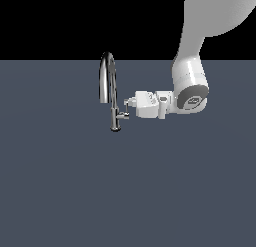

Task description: Turn on the faucet by rotating a designated handle.

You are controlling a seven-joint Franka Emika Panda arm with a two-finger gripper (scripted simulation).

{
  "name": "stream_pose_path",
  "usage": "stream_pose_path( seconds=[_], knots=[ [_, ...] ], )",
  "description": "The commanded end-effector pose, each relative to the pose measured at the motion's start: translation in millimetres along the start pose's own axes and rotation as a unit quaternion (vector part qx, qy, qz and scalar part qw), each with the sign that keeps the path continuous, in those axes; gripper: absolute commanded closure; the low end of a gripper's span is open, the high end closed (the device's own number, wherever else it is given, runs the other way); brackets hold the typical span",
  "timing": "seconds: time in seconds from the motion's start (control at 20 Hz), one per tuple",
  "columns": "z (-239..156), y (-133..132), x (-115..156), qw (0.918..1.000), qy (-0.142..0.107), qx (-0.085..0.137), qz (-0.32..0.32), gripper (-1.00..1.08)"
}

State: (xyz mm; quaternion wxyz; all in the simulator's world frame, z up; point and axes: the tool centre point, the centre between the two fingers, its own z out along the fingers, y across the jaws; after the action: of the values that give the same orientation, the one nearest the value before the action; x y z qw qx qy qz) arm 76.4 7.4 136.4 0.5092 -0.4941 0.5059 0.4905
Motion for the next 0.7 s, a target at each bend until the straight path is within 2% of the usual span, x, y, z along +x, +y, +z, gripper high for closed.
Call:
stream_pose_path(
  seconds=[0.0,0.65],
  knots=[
    [0,0,0,1.0,0.0,0.0,0.0,1.08],
    [-4,43,19,1.0,0.0,0.0,0.0,1.08]
  ],
)
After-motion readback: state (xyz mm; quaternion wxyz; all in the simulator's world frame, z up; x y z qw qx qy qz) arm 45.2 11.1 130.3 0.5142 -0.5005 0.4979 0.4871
